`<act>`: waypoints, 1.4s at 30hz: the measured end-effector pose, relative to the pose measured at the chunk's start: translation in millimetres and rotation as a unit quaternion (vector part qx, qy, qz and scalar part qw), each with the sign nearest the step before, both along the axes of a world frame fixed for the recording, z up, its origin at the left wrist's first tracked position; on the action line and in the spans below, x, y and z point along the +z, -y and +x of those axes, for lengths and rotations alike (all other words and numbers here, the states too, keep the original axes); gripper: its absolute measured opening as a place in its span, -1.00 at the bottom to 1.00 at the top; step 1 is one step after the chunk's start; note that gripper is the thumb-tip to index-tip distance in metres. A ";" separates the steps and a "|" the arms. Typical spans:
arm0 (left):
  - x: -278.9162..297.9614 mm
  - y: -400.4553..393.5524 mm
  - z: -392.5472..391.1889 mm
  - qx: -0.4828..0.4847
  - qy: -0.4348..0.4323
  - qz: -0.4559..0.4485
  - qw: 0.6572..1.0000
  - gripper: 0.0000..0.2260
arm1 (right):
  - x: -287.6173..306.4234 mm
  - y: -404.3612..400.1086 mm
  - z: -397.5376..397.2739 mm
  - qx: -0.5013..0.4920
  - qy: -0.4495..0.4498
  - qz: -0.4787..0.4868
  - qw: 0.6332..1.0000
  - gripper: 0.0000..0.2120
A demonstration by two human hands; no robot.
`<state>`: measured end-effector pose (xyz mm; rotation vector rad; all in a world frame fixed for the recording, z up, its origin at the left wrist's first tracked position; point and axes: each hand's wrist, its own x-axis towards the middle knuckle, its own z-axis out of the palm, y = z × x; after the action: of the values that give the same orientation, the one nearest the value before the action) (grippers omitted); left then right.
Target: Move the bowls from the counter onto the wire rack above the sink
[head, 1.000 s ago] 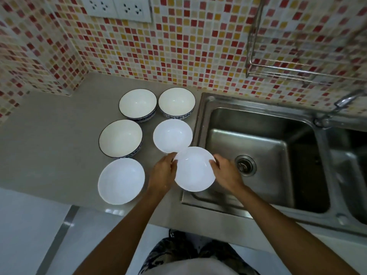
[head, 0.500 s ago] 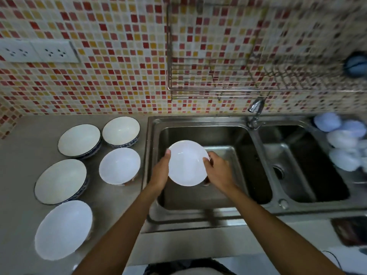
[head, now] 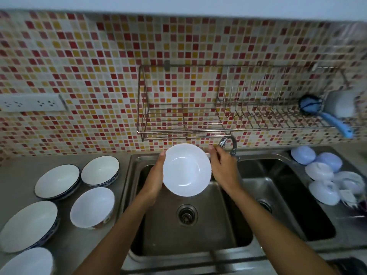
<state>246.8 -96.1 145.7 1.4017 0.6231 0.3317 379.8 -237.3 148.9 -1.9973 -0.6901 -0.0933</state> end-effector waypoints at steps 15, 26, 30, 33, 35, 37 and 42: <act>117.7 -16.0 99.8 0.118 0.092 0.258 0.955 -0.55 | 9.1 -4.4 114.4 -0.005 0.290 -0.191 0.938 -0.65; 77.8 -34.9 177.0 -0.048 -0.101 0.677 0.727 -0.23 | 5.8 -8.0 109.2 -0.052 0.293 -0.217 0.930 -0.48; 67.6 -37.8 189.4 -0.082 -0.127 0.724 0.673 -0.20 | 3.4 -11.1 110.2 -0.054 0.286 -0.216 0.932 -0.52; 65.3 -37.8 197.3 -0.093 -0.122 0.718 0.679 -0.17 | 1.4 -11.6 111.1 -0.060 0.298 -0.217 0.928 -0.54; 64.2 -35.8 199.8 -0.091 -0.109 0.711 0.689 -0.17 | 0.7 -11.8 111.5 -0.066 0.306 -0.212 0.926 -0.55; 62.6 -36.1 200.3 -0.084 -0.096 0.696 0.706 -0.18 | -0.2 -12.7 111.6 -0.071 0.307 -0.207 0.926 -0.55; 57.4 -36.0 198.0 -0.076 -0.072 0.633 0.767 -0.31 | -2.0 -14.0 111.3 -0.074 0.306 -0.189 0.930 -0.57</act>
<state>444.8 -60.1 203.1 2.7928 0.3581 0.5596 491.1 -223.2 146.9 -2.4109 -1.0018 -0.7498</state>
